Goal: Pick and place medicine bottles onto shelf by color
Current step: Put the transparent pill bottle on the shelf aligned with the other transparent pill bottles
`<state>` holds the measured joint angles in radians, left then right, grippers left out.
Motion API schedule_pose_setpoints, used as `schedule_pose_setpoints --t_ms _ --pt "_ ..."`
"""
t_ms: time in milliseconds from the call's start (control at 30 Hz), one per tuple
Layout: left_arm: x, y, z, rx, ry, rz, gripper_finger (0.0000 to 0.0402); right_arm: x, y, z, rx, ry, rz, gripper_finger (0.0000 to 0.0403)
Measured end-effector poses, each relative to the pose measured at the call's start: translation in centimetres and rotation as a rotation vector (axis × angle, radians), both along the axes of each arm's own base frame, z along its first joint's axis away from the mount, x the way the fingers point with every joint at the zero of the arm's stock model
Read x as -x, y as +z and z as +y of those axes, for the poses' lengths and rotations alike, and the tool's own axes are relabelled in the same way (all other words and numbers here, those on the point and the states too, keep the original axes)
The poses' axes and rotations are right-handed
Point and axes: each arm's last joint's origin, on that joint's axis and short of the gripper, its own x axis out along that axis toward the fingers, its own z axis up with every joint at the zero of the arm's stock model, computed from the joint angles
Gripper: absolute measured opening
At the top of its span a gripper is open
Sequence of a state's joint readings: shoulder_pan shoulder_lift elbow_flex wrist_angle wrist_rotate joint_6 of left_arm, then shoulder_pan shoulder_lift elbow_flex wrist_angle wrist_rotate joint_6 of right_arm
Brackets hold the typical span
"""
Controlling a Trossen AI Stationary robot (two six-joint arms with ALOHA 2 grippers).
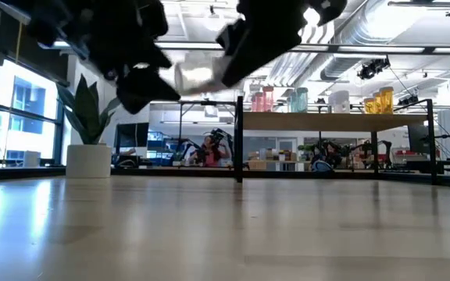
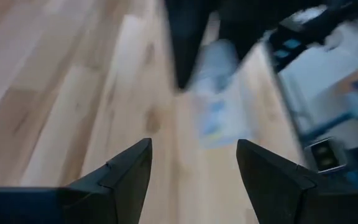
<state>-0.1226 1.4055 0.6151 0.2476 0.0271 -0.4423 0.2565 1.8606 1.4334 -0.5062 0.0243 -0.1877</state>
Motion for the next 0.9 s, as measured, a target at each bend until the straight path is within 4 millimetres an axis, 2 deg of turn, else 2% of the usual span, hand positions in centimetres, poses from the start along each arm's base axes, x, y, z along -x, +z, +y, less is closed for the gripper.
schedule_pose_setpoints --t_ms 133,300,633,900 --pt "-0.3 0.4 0.9 0.061 -0.053 -0.043 0.0226 0.1 -0.2 -0.9 -0.010 -0.048 0.039 0.0125" --pt "-0.4 0.3 1.8 0.063 -0.026 -0.039 0.0226 -0.1 -0.1 -1.1 -0.038 -0.048 0.030 0.0126" --pt "-0.6 0.6 1.8 0.062 -0.023 -0.077 0.0226 -0.6 0.1 -1.9 -0.037 -0.108 -0.006 0.0126" --pt "-1.2 -0.6 1.9 0.055 -0.022 -0.037 0.0226 -0.7 0.1 -2.6 -0.034 -0.142 -0.013 0.0126"
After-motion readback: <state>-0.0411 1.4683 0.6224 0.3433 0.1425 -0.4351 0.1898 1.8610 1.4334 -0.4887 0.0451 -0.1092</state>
